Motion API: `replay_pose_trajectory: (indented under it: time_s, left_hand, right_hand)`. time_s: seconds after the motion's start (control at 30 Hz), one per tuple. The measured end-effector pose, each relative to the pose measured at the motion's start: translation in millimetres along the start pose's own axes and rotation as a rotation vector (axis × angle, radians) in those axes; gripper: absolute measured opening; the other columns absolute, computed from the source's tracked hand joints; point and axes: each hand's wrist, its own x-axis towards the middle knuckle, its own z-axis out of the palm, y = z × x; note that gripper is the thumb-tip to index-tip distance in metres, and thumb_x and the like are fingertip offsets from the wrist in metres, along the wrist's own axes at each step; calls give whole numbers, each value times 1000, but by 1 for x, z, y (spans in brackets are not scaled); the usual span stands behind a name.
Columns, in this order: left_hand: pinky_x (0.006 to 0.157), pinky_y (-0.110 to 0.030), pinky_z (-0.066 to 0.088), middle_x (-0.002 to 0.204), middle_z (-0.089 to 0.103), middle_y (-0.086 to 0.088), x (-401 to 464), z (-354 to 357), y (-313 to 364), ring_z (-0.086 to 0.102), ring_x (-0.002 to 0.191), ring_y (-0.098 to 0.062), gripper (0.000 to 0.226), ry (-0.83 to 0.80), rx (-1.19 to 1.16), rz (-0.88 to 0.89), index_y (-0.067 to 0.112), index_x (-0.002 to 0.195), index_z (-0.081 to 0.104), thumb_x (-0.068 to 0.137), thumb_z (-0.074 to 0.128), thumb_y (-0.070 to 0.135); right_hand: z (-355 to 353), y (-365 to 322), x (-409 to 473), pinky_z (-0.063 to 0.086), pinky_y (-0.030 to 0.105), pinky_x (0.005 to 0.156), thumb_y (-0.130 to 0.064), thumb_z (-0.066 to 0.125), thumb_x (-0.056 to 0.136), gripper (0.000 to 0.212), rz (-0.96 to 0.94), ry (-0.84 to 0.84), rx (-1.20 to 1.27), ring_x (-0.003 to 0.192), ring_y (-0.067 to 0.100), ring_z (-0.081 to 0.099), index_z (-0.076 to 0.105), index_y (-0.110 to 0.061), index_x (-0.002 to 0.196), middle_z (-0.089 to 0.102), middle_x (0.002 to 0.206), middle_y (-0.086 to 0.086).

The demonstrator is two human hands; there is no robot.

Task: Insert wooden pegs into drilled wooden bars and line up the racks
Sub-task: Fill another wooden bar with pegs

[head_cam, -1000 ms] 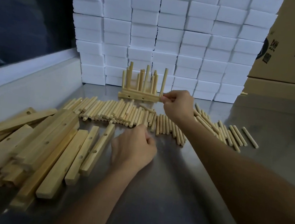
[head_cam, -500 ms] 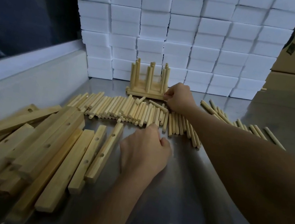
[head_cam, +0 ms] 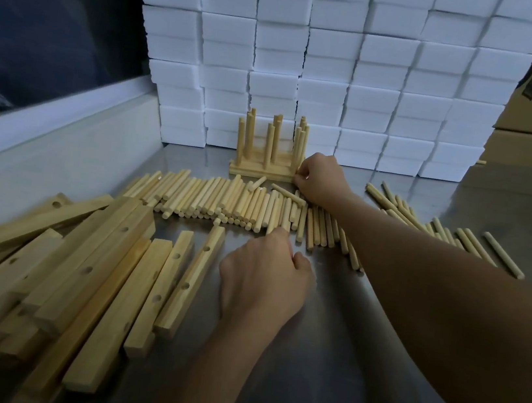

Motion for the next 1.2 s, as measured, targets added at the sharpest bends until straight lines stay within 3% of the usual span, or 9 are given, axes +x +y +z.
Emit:
replay_pose_trajectory:
  time_s: [0.23,0.43,0.53,0.67,0.77,0.93,1.1,1.2]
  left_hand:
    - [50,-24,18,71,52,8,1,1,-1,38,59,-3,19,3,-3,-10,28,82,48,94,52,43]
    - [52,-28,22,71,56,8,4,4,-3,44,62,-7,21,2,-11,-18,26,77,50,90,54,41]
    - [56,-30,25,72,57,8,4,5,-3,49,67,-12,21,0,-24,-20,26,76,50,89,55,41]
    - [64,-34,29,72,56,9,4,5,-2,49,70,-17,22,9,-32,-37,26,73,48,88,55,40]
    - [63,-33,30,70,55,9,3,4,-2,47,67,-15,22,16,-17,-21,26,72,49,88,56,39]
    - [63,-32,34,75,57,9,0,1,0,51,71,-16,16,-3,10,15,26,78,51,91,54,36]
    - [62,-32,43,77,59,4,4,-16,6,57,74,-18,13,-151,45,47,22,83,55,90,59,31]
    - [62,-32,37,73,55,3,9,-33,8,46,63,-12,14,-62,221,66,20,83,54,87,65,26]
  right_hand:
    - [-11,-10,-9,60,46,81,-8,58,91,20,146,29,84,83,31,71,68,5,104,72,93,18]
    - [-41,-18,-46,60,41,69,-11,57,91,20,106,91,130,71,28,68,71,2,86,74,87,17]
    - [-55,-19,-76,61,45,68,-14,59,90,22,89,133,190,71,30,69,72,0,80,73,77,15]
    - [-66,-17,-118,59,30,64,-23,63,91,18,106,246,327,66,9,67,69,-21,74,69,69,-9]
    - [-67,-13,-147,55,17,59,-25,63,92,12,135,316,417,63,2,65,72,-23,85,66,70,-15]
    - [-61,2,-185,48,11,55,-23,62,95,14,185,391,511,64,0,64,72,-20,86,66,67,-11]
    - [-61,7,-189,45,8,53,-18,63,94,19,258,455,602,61,0,63,72,-15,77,65,62,-5]
    - [-62,9,-187,48,13,54,-17,62,93,23,306,442,656,56,3,58,71,-13,72,66,63,1]
